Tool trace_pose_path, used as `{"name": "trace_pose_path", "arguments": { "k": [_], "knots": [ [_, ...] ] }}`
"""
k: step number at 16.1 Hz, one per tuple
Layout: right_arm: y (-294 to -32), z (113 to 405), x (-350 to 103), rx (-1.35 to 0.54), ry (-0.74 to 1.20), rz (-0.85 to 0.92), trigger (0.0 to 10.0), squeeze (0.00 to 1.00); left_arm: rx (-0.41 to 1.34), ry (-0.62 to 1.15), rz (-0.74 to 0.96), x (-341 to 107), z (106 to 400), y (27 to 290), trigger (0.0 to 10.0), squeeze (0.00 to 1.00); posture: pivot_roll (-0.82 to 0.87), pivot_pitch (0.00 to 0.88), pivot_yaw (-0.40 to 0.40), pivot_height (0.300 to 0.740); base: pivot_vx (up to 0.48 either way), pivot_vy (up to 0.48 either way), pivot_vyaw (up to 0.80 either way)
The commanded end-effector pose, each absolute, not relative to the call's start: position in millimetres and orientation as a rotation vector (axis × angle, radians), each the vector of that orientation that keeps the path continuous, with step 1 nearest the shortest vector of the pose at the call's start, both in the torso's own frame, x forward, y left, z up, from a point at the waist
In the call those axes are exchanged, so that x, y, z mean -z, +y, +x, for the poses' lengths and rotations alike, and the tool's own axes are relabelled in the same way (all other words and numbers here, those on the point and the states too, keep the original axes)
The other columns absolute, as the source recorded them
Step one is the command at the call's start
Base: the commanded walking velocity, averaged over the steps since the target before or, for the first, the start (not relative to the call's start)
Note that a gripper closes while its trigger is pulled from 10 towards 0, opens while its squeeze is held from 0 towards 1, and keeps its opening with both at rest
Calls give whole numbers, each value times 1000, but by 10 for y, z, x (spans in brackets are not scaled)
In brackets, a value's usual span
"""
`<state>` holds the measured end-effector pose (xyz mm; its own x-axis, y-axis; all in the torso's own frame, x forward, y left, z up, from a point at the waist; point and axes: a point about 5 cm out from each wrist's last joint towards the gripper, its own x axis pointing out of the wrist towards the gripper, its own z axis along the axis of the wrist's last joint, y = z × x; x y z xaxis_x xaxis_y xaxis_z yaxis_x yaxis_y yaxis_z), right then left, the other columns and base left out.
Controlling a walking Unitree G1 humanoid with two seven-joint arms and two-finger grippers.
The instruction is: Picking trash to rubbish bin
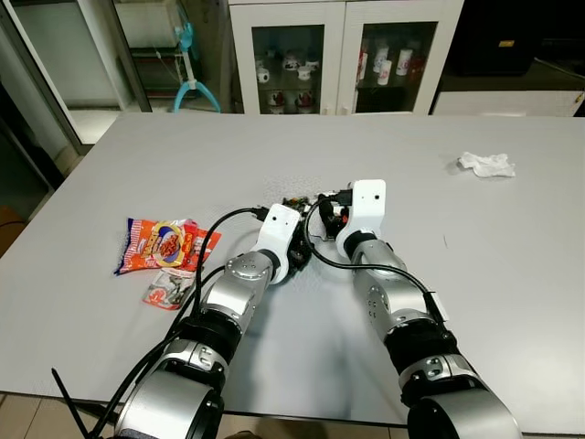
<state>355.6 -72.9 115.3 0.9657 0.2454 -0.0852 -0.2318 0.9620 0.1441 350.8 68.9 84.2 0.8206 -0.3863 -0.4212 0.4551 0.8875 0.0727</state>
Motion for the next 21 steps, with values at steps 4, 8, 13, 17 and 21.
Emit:
{"name": "trace_pose_path", "arguments": {
  "k": [4, 8, 13, 17, 21],
  "knots": [
    [-688, 3557, -1196, -260, 90, 127, 10000, 0, 426, 436, 230, -764, 3493, 740, 0, 0, 51, 0, 65, 740, 0, 0, 0],
    [-685, 3554, -1193, -261, 90, 127, 10000, 0, 407, 392, 232, -834, 3525, 744, 0, 0, 53, 0, 63, 740, 0, 0, 0],
    [-682, 3555, -1194, -264, 91, 126, 10000, 0, 270, 358, 289, -895, 3598, 878, 0, 0, 54, 0, 60, 740, 0, 0, 0],
    [-685, 3557, -1194, -264, 92, 125, 10000, 0, 56, 231, 282, -1084, 3709, 1098, 10000, 0, 53, 0, 60, 740, 0, 0, 0],
    [-683, 3560, -1195, -267, 94, 125, 10000, 0, 95, -68, 217, -1450, 3725, 961, 10000, 0, 54, 0, 60, 740, 0, 0, 0]
  ]
}}
